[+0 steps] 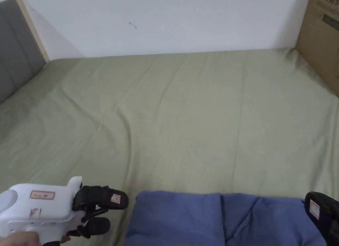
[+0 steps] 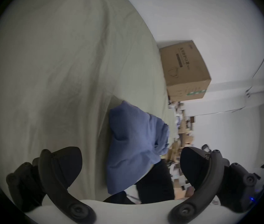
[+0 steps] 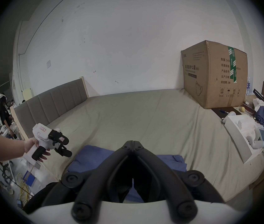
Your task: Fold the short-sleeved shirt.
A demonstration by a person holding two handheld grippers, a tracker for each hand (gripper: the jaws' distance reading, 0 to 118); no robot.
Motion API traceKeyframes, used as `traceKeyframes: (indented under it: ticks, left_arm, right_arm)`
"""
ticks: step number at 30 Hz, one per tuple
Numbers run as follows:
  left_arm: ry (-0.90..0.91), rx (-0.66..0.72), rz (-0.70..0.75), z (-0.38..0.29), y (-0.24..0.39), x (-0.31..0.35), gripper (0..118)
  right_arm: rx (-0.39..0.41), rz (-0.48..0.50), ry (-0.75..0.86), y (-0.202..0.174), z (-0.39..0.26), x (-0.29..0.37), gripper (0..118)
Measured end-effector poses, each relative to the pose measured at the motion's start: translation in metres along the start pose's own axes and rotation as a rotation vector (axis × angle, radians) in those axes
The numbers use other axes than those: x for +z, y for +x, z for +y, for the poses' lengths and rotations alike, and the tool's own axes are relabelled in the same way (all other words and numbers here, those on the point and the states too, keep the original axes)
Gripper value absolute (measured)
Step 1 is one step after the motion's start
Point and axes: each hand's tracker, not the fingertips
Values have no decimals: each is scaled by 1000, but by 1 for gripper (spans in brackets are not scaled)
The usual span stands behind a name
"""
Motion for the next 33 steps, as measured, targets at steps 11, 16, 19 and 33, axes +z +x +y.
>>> traceKeyframes:
  ticks: [11, 16, 19, 33]
  left_arm:
    - [-204, 47, -207, 19, -30, -76, 118]
    - [-182, -38, -120, -4, -2, -97, 113]
    - [-130, -58, -32, 4, -5, -74, 8]
    - [27, -354, 789, 3, 113, 13, 8]
  right_arm:
    - [21, -15, -50, -6, 1, -17, 0]
    - [10, -7, -65, -5, -1, -19, 0]
    - [15, -1, -64, -4, -2, -18, 0]
    - [-60, 23, -8, 14, 3, 6, 0]
